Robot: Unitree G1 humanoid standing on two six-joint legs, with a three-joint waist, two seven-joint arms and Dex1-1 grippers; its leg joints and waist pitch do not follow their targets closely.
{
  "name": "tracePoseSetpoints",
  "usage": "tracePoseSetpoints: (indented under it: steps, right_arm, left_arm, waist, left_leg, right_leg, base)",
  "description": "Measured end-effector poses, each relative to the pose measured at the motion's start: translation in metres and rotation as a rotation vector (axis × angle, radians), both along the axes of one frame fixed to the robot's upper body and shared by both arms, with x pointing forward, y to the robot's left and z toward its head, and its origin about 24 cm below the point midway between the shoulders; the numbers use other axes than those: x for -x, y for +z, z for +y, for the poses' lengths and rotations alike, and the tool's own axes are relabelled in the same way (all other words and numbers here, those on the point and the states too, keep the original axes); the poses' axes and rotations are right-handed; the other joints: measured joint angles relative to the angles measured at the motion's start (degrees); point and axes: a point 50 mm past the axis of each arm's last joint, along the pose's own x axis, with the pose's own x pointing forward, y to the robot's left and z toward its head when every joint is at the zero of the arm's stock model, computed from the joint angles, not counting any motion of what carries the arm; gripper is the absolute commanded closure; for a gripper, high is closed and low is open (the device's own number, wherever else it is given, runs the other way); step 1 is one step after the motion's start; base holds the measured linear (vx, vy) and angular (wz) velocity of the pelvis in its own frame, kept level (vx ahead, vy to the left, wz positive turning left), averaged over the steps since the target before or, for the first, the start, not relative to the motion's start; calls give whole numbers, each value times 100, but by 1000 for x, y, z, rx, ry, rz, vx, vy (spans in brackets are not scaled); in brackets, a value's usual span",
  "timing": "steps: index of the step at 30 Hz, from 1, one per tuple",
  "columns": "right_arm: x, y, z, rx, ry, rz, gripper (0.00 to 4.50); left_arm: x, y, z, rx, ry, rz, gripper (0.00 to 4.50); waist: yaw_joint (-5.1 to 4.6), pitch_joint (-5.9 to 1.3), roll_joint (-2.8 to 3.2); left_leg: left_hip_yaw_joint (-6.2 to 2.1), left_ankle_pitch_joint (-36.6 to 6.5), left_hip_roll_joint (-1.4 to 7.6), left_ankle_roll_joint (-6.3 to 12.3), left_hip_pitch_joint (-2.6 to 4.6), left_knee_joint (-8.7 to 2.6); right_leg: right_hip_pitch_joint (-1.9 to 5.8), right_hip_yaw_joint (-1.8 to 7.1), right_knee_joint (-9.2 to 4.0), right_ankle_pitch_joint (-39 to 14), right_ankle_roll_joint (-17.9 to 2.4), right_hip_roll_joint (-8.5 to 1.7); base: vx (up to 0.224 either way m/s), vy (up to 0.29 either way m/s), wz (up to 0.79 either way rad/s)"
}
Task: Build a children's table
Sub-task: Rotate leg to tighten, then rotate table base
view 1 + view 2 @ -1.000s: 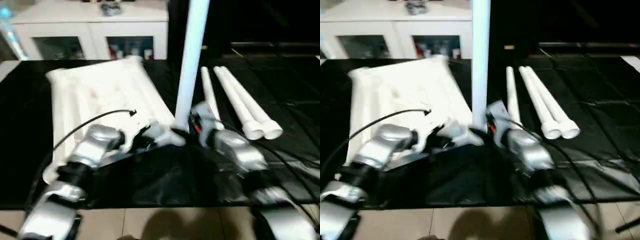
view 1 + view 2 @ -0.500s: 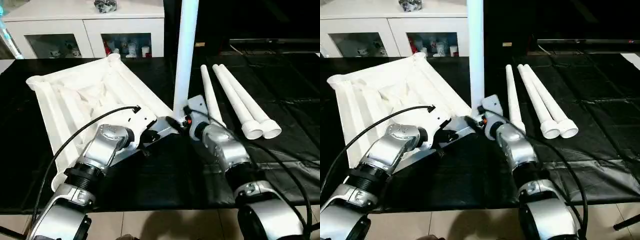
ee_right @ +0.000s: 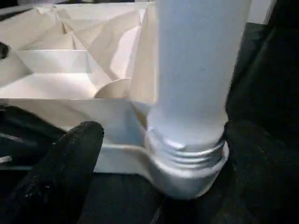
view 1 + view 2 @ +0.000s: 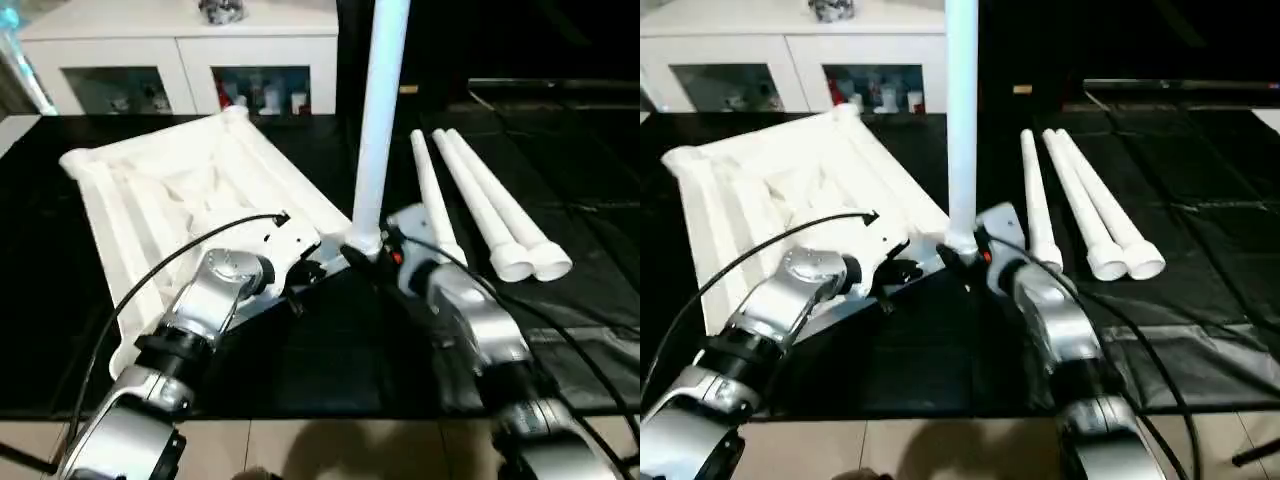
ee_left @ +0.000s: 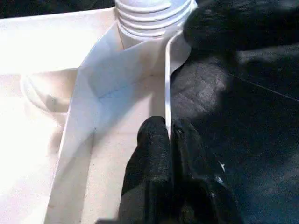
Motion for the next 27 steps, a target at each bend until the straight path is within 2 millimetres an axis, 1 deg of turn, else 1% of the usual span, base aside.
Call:
tracePoseSetpoints:
  steps: [3,4,5,7,9,12,14,16,19,22,23,27]
  right_arm:
    - [7,3,-6,15,24,-10,6]
    - [10,3,-7,19,29,-15,1]
    - [12,3,-7,22,40,-14,1]
    - [17,2,-8,23,64,-11,0]
    - [20,0,-8,27,79,-1,0]
    - [20,2,-8,17,73,-4,0]
    - [19,2,-9,14,53,-7,0]
    - [19,2,-11,9,31,-1,0]
    - [18,0,-14,9,3,31,0]
    - [19,0,-13,9,5,57,0]
    - [20,0,-11,6,16,74,0]
    - [21,-2,-10,-4,21,126,0]
  left_arm:
    - [0,-1,-3,9,-11,-13,450]
    - [0,-1,-4,11,-12,-15,423]
    - [0,-1,-4,11,-13,-18,423]
    - [-1,0,-4,17,-18,-26,392]
    - [-3,7,-6,44,-26,-51,384]
    - [-10,25,-7,93,-25,-119,353]
    - [-13,33,-2,114,-6,-138,347]
    - [-15,36,4,128,14,-143,347]
    - [-19,40,21,124,62,-151,347]
    - [-24,47,45,88,127,-173,347]
    - [-28,53,62,54,176,-189,347]
    - [-34,78,106,-47,306,-273,347]
  waist:
    - [23,0,1]
    - [23,0,0]
    - [28,0,1]
    - [35,0,0]
    - [51,0,0]
    - [53,0,1]
    - [43,0,1]
    - [23,0,1]
    - [12,0,1]
    - [14,0,1]
    - [1,0,1]
    - [14,0,0]
  left_leg:
    - [0,-1,0,0,-4,0]
    - [0,-1,0,0,-5,0]
    - [0,-1,0,0,-5,0]
    - [-1,-2,0,0,-7,0]
    - [-1,-1,0,0,-6,0]
    - [-1,0,0,0,4,1]
    - [-1,0,0,0,6,1]
    - [-1,-1,0,0,5,1]
    - [-1,-1,0,-1,4,0]
    - [-2,-1,0,-1,3,-1]
    - [-2,-1,0,-1,3,-1]
    - [-3,-2,0,-2,3,-1]
  right_leg:
    - [1,0,-4,-1,2,0]
    - [0,0,-5,-1,2,0]
    - [0,0,-6,-1,2,0]
    - [0,0,-6,-2,3,0]
    - [0,0,-6,-2,3,0]
    - [8,0,-5,0,2,0]
    - [8,0,-4,0,2,0]
    - [8,0,-4,-1,3,0]
    - [6,0,-4,-1,3,1]
    - [5,0,-4,-2,4,0]
    - [4,0,-3,-1,4,2]
    - [5,1,-3,-2,5,1]
  base:
    - [0,0,0]
    - [0,0,0]
    - [0,0,0]
    - [0,0,0]
    - [0,0,0]
    - [0,0,0]
    - [0,0,0]
    - [0,0,0]
    - [0,0,0]
    - [0,0,0]
    - [0,0,0]
    - [0,0,0]
